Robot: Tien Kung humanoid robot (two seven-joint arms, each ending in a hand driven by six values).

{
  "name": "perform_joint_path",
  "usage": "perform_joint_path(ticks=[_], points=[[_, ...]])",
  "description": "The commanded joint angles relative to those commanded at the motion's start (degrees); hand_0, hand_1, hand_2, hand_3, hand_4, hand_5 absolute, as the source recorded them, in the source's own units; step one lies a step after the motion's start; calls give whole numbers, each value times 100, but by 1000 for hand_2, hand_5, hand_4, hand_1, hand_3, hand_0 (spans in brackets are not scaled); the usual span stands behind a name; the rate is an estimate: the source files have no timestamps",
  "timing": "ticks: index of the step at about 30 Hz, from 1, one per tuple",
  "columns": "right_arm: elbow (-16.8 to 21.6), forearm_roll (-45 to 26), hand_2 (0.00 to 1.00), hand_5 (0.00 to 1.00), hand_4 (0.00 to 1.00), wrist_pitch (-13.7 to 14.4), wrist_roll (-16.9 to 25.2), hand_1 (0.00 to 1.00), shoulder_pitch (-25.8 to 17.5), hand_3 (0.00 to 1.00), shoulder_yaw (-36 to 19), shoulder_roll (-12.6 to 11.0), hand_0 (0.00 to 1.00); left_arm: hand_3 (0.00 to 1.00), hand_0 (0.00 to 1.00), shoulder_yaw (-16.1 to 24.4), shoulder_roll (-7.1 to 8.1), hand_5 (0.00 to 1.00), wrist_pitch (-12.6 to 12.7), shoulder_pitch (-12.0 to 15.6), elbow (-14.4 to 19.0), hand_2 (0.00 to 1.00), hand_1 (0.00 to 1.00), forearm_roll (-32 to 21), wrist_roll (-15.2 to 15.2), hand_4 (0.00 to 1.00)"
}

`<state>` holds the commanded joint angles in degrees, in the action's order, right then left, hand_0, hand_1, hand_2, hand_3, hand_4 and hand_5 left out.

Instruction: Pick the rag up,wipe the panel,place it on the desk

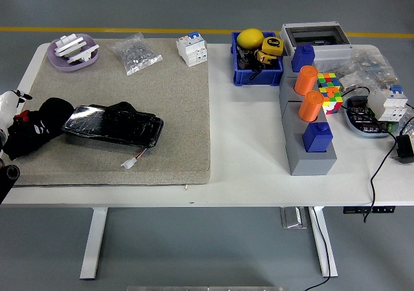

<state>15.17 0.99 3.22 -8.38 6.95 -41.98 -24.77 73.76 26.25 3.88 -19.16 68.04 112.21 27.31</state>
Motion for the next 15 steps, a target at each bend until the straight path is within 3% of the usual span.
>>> perform_joint_path(ticks=[5, 7, 11, 12, 15], points=[[2, 11, 622, 418, 903, 10, -7, 623, -9, 561, 8, -5, 752, 799, 718, 600, 8, 116, 216, 251, 596, 857, 801, -277, -258, 978], [1, 7, 621, 417, 903, 11, -11, 623, -6, 560, 21, -7, 750, 782, 712, 715, -7, 166, 302, 281, 727, 825, 785, -234, -360, 946], [1, 13, 621, 417, 903, 23, -18, 623, -2, 560, 44, -4, 750, 782, 712, 850, -128, 166, 745, 304, 704, 825, 785, -735, -947, 946], [1, 17, 621, 417, 902, 28, -18, 623, -3, 560, 44, -1, 751, 587, 644, 891, -184, 171, 890, 311, 649, 733, 717, -939, -1164, 814], [0, 15, 621, 417, 902, 36, -26, 623, -6, 560, 80, 16, 751, 587, 644, 1022, -404, 171, 1182, 372, 517, 733, 717, -1607, -1821, 814]])
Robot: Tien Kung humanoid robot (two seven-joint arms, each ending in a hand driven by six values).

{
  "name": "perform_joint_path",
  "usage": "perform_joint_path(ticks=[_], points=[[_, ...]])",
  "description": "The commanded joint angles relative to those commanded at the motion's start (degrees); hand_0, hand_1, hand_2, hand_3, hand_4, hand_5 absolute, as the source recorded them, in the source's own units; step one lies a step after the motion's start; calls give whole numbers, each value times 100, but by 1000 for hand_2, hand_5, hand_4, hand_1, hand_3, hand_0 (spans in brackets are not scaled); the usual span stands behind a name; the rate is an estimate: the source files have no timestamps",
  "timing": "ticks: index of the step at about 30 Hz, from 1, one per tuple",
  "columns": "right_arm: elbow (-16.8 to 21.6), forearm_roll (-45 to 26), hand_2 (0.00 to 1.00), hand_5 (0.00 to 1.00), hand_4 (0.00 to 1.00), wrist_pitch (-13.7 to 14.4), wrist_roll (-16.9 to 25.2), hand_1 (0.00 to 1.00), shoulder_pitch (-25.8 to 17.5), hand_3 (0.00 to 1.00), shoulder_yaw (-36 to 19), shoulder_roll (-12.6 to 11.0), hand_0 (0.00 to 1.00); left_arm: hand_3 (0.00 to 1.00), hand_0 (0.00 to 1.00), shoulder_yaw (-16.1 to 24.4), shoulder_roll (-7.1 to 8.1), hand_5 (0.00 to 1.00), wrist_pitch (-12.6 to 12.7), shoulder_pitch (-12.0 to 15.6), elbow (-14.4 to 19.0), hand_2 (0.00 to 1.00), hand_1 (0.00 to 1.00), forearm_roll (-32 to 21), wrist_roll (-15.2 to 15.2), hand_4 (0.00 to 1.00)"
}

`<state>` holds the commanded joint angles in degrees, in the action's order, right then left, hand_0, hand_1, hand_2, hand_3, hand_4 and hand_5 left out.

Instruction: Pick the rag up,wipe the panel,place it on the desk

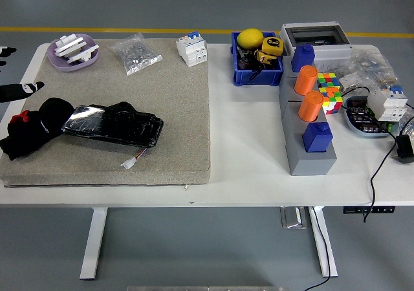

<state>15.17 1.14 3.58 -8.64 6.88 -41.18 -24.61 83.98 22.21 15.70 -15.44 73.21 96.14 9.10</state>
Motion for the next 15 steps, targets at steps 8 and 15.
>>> perform_joint_path(ticks=[8, 15], points=[[7, -24, 622, 418, 902, -3, -41, 623, -37, 560, 115, 9, 750, 564, 619, 280, -736, 133, 166, 255, 492, 612, 694, -1882, -1048, 757], [24, -27, 622, 418, 902, 1, -55, 623, -77, 560, 144, -11, 753, 577, 612, 220, -778, 98, -182, 230, 614, 594, 675, -3444, -1341, 746]])
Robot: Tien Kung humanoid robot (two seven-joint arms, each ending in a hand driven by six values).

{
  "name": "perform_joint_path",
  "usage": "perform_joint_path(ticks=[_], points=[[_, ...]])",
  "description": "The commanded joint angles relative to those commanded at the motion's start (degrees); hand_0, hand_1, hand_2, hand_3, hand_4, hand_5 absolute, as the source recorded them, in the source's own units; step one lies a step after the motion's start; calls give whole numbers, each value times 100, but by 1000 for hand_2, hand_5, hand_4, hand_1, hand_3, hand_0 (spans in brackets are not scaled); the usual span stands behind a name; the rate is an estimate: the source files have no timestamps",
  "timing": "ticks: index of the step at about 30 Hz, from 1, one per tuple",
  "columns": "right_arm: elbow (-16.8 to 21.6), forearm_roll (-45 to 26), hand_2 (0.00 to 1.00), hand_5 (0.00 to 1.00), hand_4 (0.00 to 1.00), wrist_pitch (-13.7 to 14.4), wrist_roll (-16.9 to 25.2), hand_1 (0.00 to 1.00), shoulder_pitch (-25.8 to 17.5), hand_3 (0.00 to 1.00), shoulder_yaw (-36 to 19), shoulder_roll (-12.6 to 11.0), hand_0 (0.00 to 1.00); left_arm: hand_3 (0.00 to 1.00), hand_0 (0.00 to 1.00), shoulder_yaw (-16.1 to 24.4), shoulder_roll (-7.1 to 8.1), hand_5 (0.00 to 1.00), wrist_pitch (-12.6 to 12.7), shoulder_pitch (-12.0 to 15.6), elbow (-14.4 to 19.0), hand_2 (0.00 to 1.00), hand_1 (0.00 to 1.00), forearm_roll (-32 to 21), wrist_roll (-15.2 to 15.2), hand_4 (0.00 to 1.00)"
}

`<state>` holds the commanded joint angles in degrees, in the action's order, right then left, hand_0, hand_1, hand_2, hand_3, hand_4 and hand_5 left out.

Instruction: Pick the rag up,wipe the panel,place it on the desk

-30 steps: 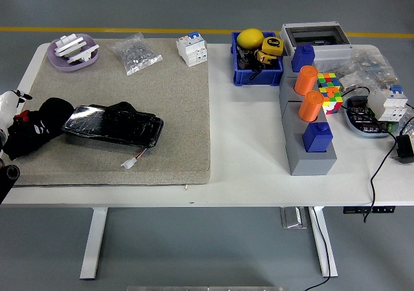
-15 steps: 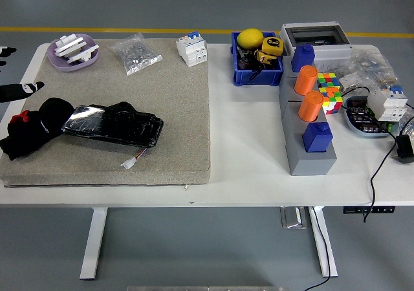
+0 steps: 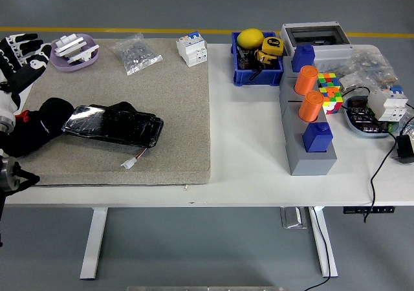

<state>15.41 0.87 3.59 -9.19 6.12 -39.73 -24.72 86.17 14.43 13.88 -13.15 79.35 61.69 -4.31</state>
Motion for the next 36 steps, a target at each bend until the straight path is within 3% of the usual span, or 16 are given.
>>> perform_joint_path(ticks=[7, 10, 21, 36], points=[[23, -9, 624, 419, 903, 1, 14, 623, -82, 560, -80, 66, 752, 586, 604, -136, -130, 102, -571, 98, -142, 591, 660, -1574, -258, 758], [34, -36, 624, 419, 903, -11, 23, 623, -77, 560, -32, 98, 752, 586, 604, -177, -172, 102, -690, 118, -167, 591, 660, -1904, -285, 758], [33, -224, 628, 421, 904, -99, 6, 623, -76, 561, 269, 154, 752, 591, 611, -165, -139, 102, -587, 22, -28, 595, 658, -1396, -294, 764], [42, -272, 632, 422, 906, -129, 26, 623, -76, 562, 337, 170, 752, 596, 623, -195, -174, 103, -622, -12, -120, 600, 665, -1262, -267, 772]])
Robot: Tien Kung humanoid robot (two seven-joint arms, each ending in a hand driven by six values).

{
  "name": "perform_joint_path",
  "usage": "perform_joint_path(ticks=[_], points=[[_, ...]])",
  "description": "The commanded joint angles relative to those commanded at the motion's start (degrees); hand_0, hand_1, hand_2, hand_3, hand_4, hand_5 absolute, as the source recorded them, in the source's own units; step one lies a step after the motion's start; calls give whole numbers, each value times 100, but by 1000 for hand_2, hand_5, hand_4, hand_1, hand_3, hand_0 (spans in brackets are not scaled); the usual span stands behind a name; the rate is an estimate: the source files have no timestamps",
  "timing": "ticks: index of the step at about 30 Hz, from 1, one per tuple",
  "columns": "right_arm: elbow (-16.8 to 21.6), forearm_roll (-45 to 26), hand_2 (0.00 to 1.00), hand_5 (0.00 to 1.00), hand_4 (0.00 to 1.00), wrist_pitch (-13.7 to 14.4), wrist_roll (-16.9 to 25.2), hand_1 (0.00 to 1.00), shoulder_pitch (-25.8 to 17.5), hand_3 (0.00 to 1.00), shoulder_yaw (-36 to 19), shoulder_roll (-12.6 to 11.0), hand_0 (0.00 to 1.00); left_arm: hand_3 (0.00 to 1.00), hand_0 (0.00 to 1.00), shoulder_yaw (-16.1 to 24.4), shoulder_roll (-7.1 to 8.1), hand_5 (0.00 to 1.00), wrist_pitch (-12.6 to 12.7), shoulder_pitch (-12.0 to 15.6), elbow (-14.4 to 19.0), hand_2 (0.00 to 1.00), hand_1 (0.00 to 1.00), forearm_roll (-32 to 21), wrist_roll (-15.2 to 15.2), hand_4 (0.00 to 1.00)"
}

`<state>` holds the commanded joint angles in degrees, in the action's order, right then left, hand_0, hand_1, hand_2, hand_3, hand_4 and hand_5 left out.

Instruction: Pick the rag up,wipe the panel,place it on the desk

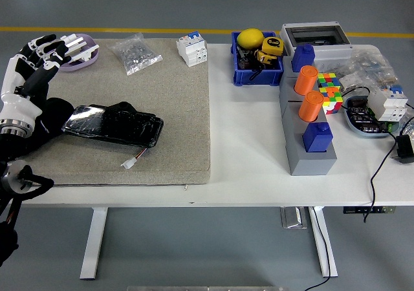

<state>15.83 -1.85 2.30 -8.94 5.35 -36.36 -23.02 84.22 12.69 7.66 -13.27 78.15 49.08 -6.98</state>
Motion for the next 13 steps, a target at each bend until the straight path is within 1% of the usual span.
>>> perform_joint_path(ticks=[13], points=[[1, -25, 635, 423, 906, 8, 25, 624, 5, 562, 18, 18, 752, 596, 622, 6, -6, 103, -3, -6, -68, 599, 665, 2, 5, 773]])
